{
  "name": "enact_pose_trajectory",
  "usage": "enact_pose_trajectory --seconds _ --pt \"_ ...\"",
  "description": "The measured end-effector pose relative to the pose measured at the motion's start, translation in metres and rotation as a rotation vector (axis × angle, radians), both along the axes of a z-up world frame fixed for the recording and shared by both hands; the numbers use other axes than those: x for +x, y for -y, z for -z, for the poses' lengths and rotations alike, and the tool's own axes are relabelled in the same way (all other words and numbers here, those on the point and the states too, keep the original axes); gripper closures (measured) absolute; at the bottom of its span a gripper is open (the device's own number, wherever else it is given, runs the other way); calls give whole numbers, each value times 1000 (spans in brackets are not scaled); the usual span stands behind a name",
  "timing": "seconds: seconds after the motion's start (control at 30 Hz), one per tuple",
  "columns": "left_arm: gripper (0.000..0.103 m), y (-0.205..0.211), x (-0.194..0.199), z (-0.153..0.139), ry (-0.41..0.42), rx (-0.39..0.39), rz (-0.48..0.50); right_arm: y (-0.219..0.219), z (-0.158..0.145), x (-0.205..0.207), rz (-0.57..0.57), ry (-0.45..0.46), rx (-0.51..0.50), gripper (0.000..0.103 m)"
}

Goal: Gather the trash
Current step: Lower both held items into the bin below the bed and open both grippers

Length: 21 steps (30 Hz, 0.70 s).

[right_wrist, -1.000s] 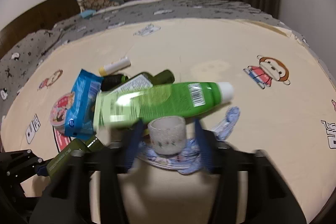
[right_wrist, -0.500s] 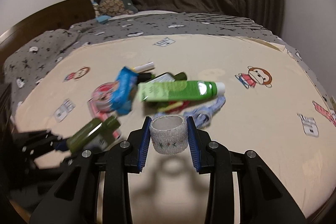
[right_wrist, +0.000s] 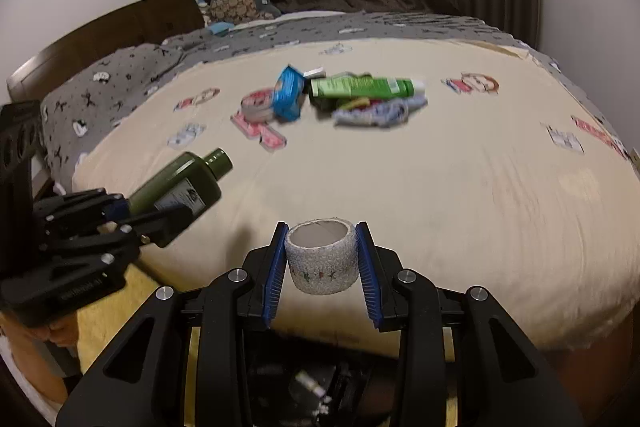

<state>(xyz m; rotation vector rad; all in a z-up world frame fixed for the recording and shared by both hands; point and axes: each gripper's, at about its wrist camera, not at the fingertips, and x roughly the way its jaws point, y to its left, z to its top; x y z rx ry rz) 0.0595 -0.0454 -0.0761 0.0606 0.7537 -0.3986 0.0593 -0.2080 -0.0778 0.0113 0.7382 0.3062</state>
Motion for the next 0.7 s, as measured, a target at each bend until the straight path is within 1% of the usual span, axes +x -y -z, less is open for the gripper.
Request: enact_pose_trajectory --seconds 0.07,0.17,0.33,0.47,0.53,0.7 --pt "79 1 -8 5 -13 0 4 -1 8 -9 9 -12 -18 68" --pt "79 2 -22 17 -54 -4 23 -2 22 -20 15 -47 -23 68" --pt "79 12 -39 51 -161 -2 77 -5 52 -33 15 -137 -7 68" --pt "79 17 -40 79 -245 6 86 -6 77 -35 25 -209 -13 68" --pt "79 20 -38 97 -299 18 84 -8 92 -32 40 -255 -27 68" --pt "79 23 -29 138 -425 38 75 -4 126 -26 43 -382 -7 68"
